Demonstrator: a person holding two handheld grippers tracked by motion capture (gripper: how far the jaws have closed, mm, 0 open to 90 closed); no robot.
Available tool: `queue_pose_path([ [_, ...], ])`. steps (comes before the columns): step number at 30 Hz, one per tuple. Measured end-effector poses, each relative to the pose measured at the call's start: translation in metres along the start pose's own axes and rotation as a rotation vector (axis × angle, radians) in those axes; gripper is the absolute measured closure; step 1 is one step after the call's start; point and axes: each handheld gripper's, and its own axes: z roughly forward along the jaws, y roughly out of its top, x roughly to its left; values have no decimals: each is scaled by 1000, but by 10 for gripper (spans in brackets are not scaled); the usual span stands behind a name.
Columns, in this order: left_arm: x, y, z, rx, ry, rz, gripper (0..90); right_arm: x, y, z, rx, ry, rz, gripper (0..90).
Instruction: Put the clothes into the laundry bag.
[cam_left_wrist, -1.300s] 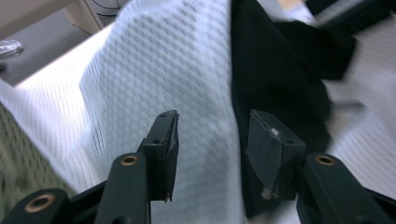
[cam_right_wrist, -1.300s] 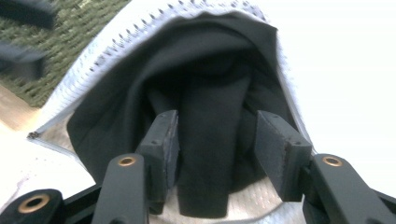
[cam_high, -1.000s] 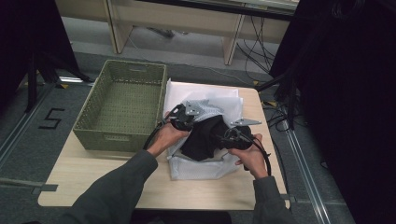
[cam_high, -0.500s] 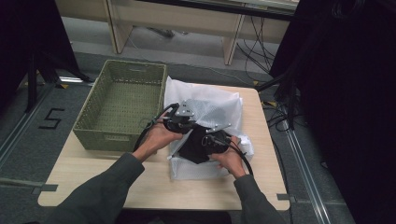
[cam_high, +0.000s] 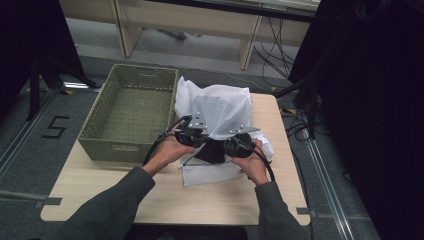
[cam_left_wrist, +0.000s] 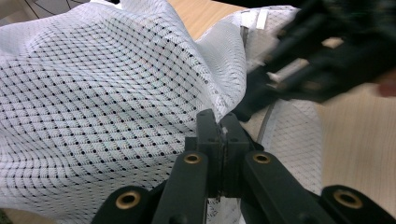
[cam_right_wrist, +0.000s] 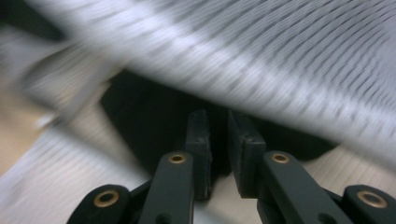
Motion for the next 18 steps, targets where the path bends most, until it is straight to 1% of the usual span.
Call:
queue_pose_path([
  [1,0,0,1,-1,0,-4,889,4,-4,-4,25,20,1,798],
  [2,0,0,1,1,2,-4,889,9,-9,-4,0,30,-18,800],
  [3,0,0,1,1,3,-5,889,14,-13,-6,26,46,-35,800],
  [4,0,0,2,-2,5,-8,888,19,-17,-6,40,53,-57,801],
  [5,-1,0,2,-6,8,-10,888,23,-19,-5,68,71,-60,803],
  [6,-1,0,3,-3,8,-10,888,25,-23,1,68,70,-75,806],
  [7,-1,0,3,2,8,-9,888,27,-25,6,94,72,-73,810],
  [8,-1,0,3,3,8,-6,888,28,-27,12,100,68,-80,818],
  [9,-1,0,4,3,6,4,888,29,-29,18,100,67,-76,820],
  [10,-1,0,4,3,7,-3,888,28,-29,23,109,65,-84,824],
  [13,-1,0,4,-1,6,-12,888,23,-32,32,104,46,-74,831],
  [14,-1,-1,4,0,5,-20,887,22,-31,31,127,56,-45,832],
  [15,0,-1,4,3,4,-14,884,21,-32,32,110,62,-35,832],
  [16,0,-1,4,1,2,-9,882,20,-34,33,93,55,-46,831],
  [17,0,-1,4,-3,0,-17,877,19,-33,30,106,61,-38,830],
  [18,-1,-2,3,-5,0,-24,866,19,-33,31,75,53,-25,830],
])
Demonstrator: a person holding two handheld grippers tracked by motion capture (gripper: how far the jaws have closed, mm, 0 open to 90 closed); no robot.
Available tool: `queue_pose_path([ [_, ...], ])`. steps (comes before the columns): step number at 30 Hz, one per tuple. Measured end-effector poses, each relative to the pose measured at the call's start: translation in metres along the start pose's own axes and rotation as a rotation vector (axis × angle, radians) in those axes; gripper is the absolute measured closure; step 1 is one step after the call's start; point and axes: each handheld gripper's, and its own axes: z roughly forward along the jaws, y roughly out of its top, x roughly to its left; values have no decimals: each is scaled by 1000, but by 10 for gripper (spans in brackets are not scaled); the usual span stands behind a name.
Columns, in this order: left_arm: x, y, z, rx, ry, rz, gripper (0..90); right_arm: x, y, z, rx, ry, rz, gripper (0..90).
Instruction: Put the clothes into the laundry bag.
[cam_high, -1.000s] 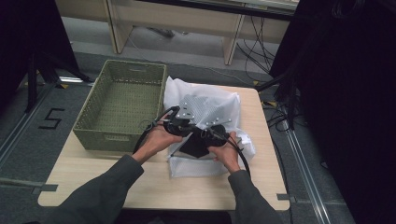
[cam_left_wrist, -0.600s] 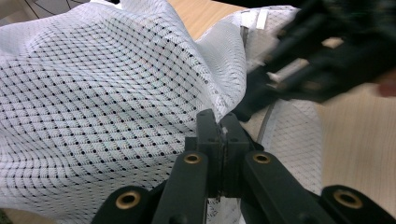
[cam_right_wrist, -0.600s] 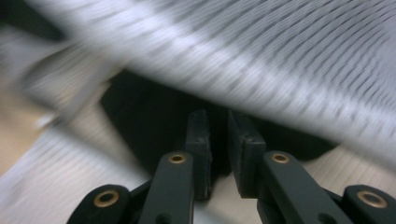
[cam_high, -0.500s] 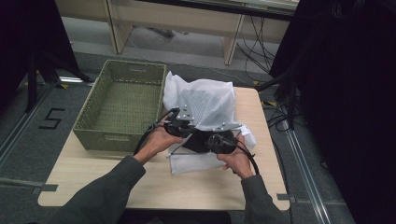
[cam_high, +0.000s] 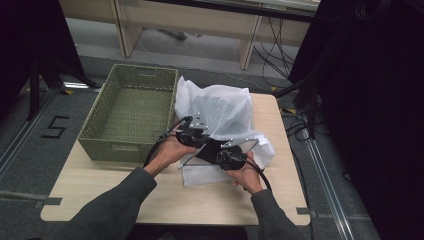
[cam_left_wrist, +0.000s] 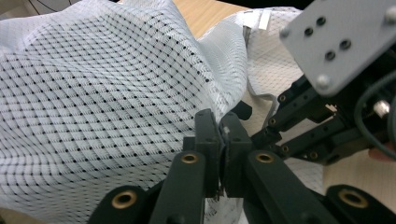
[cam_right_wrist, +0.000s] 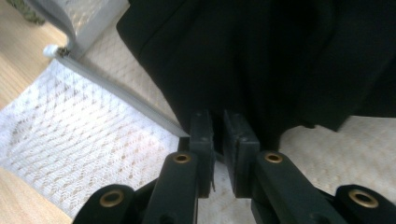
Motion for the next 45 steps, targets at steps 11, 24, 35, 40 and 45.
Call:
queue_pose_path([
  [11,-37,-29,-39,-22,-34,17,672,-13,-2,-13,-5,-5,43,819],
  [24,-58,-91,30,148,-71,-41,490,-9,1,-18,-5,15,9,807],
  [35,-56,-95,23,146,-67,61,893,-6,3,-25,20,-9,-17,823],
  [40,-65,-110,2,149,-127,41,892,9,3,-26,37,60,-44,825],
  [45,-72,-114,-11,204,-146,124,892,43,-1,-6,113,110,-179,827],
])
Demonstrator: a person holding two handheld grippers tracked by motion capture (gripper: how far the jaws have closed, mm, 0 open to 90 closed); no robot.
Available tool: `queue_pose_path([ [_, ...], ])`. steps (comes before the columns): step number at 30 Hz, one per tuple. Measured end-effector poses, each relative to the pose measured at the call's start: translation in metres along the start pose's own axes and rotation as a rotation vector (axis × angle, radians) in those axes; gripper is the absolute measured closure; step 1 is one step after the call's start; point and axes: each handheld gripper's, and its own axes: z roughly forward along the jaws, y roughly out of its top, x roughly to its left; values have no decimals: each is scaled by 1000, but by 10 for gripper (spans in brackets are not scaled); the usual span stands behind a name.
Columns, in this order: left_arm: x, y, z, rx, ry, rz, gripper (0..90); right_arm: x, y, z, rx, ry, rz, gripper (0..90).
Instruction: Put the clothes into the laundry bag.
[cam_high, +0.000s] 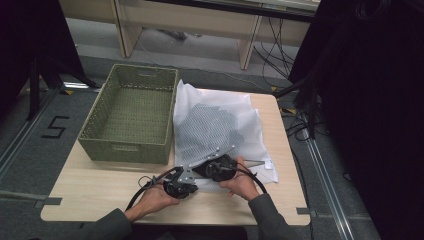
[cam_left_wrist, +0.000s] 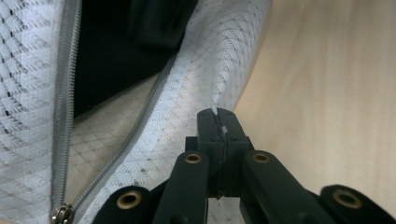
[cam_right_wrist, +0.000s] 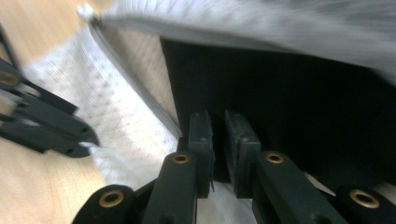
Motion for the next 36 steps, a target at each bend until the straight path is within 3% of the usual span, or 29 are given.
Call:
queue_pose_path([
  [1,-1,-1,-1,-2,2,-1,892,3,1,4,26,-4,-3,833],
  [2,-1,-2,0,-10,1,-3,892,4,3,7,13,-20,8,837],
  [3,0,-2,-1,-6,-2,-5,892,0,6,11,-6,-69,-27,841],
  [4,0,-2,-2,4,-4,3,893,-4,9,14,-20,-120,-14,858],
  [5,-2,-2,0,-27,1,-21,893,-8,11,16,-21,-144,0,863],
  [6,1,-2,-2,1,-10,13,893,-15,13,18,-25,-188,6,875],
  [8,1,-3,-1,-6,-21,20,892,-23,15,21,-25,-214,16,886],
  [9,2,-3,0,-23,-34,-9,892,-32,17,25,-43,-248,10,894],
  [10,2,-3,1,-40,-40,-34,892,-49,24,30,-29,-327,8,897],
  [11,1,-3,1,-52,-40,-44,892,-56,26,33,-32,-354,19,897],
  [13,1,-3,1,-50,-39,-37,892,-68,28,36,-52,-390,41,895],
  [14,2,-3,0,-20,-41,-16,892,-75,30,35,-44,-406,69,892],
  [15,3,-3,-1,-11,-41,-4,891,-83,30,36,-75,-433,87,883],
  [17,2,-3,1,-42,-39,-35,891,-93,28,30,-89,-397,126,860],
  [20,1,-3,1,-43,-36,-44,890,-91,26,18,-91,-324,168,838],
  [22,1,-3,1,-51,-35,-46,890,-86,25,11,-75,-260,143,820],
  [23,2,-3,-1,-15,-38,-17,889,-80,24,6,-49,-249,115,807],
  [24,2,-3,0,-20,-36,-23,888,-76,23,4,-43,-242,104,801],
  [26,3,-2,-1,-14,-38,-8,887,-69,21,-7,-50,-207,116,784],
  [27,1,-2,1,-45,-35,-52,886,-67,20,-13,-71,-203,111,774],
  [29,1,-2,0,-33,-34,-54,886,-62,18,-29,-94,-180,106,755],
  [30,5,-2,-4,24,-35,-3,884,-62,17,-34,-107,-167,107,749],
  [32,7,-2,-6,36,-29,-12,881,-62,14,-47,-122,-180,92,733],
  [33,8,-3,-7,43,-23,-15,878,-62,11,-50,-150,-193,101,722],
  [34,10,-3,-10,52,-18,-11,870,-64,8,-57,-133,-189,100,705],
  [35,10,-3,-12,46,-15,-33,850,-66,5,-62,-144,-200,117,694],
  [36,12,-2,-15,33,-9,-28,814,-70,-1,-67,-150,-210,130,677],
])
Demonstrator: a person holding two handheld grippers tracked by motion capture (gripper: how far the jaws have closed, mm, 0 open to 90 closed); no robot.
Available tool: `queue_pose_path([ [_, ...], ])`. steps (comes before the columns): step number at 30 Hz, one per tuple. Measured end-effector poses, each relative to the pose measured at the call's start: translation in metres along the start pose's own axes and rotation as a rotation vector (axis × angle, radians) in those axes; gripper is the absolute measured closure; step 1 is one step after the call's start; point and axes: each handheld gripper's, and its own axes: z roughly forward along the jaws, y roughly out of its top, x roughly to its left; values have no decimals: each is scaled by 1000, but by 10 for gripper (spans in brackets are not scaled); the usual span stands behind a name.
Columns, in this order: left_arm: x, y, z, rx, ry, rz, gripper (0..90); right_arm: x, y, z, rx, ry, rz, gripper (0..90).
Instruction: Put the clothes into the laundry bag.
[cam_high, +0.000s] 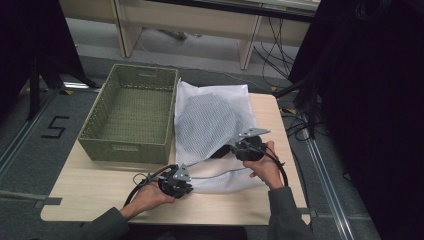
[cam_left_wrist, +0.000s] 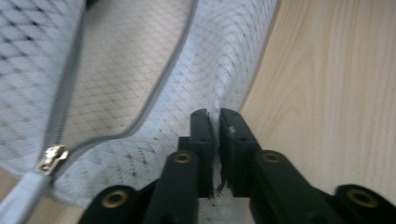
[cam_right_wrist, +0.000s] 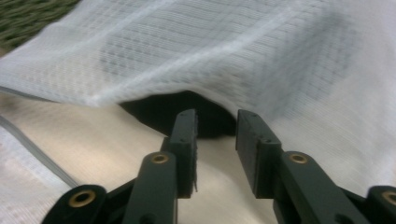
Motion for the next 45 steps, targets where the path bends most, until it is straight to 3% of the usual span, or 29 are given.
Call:
queue_pose_path([
  [1,0,0,0,0,0,0,790,-5,-3,-3,-3,-12,11,657],
  [3,0,5,-6,-96,87,-50,725,-13,-10,-7,-9,-47,42,634],
  [6,8,16,-13,-148,188,-49,613,-25,-21,-13,14,-60,73,610],
  [8,14,23,-14,-142,238,-16,560,-29,-28,-15,15,-62,103,602],
  [9,17,27,-11,-144,264,-19,527,-30,-30,-16,12,-62,97,600],
  [11,20,33,-2,-148,283,-35,449,-30,-32,-17,11,-54,134,594],
  [15,33,44,24,-76,415,42,426,-28,-33,-14,4,-43,108,593],
  [16,36,44,31,-65,406,20,479,-27,-33,-15,24,-29,106,594],
  [18,42,44,40,-56,379,2,716,-24,-33,-12,23,-27,103,594],
  [19,42,43,40,-47,385,15,821,-23,-34,-10,8,-31,101,594],
  [20,42,42,38,-43,386,34,875,-23,-33,-12,36,-19,108,595],
  [22,38,38,23,-41,357,46,882,-25,-35,-11,11,-34,90,598],
  [24,35,32,7,-46,358,67,882,-26,-35,-14,34,-28,98,602],
  [25,34,28,-2,-52,355,74,881,-29,-36,-14,30,-31,79,603],
  [26,35,21,-9,-60,359,58,879,-28,-35,-14,36,-24,114,604],
  [27,36,18,-11,-55,352,47,876,-29,-37,-13,13,-36,106,606],
  [30,37,8,-2,-63,329,21,860,-27,-37,-14,32,-28,125,606],
  [33,33,4,11,-5,294,53,811,-25,-36,-14,33,-27,92,607],
  [35,33,4,17,-10,291,30,772,-21,-36,-13,39,-17,114,605],
  [36,33,5,20,-13,287,25,769,-23,-37,-12,45,-20,87,604],
  [39,33,7,22,-14,289,19,769,-26,-39,-11,46,-23,78,604],
  [41,33,8,23,-14,294,8,787,-25,-39,-12,55,-26,114,605],
  [42,33,9,22,-14,295,16,791,-27,-41,-11,38,-37,90,605],
  [43,32,9,21,-15,290,13,795,-26,-40,-11,27,-34,118,605],
  [45,32,10,17,-26,282,5,787,-28,-41,-10,21,-41,92,604],
])
